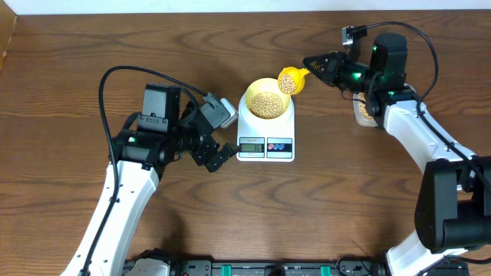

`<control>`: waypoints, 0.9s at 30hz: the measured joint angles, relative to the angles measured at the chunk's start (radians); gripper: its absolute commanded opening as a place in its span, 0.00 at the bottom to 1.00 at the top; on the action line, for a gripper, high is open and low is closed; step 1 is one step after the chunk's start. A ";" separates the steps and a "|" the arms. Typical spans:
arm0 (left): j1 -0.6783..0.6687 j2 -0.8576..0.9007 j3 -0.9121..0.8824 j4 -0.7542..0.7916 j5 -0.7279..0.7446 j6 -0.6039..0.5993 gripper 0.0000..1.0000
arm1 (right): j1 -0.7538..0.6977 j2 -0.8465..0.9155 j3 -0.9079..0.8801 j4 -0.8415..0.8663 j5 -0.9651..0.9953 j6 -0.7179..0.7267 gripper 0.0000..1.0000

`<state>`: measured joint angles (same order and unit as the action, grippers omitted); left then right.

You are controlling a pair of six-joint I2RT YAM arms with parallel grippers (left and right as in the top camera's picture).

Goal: Scoop item into bowl and weigh 50g on scale
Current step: 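Carry the filled scoop left over the yellow bowl with the right gripper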

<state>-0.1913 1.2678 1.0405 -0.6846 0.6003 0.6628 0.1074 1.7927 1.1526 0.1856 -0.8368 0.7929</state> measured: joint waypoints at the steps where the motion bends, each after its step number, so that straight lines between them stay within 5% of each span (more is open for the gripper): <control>1: 0.000 0.000 0.000 0.000 0.000 0.000 0.98 | 0.002 0.000 0.000 0.000 0.000 0.000 0.01; 27: 0.000 0.000 0.000 0.000 0.000 0.000 0.98 | 0.091 0.000 0.000 -0.027 0.071 -0.069 0.01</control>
<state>-0.1913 1.2678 1.0405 -0.6846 0.6003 0.6628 0.1986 1.7927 1.1522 0.1581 -0.7662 0.7238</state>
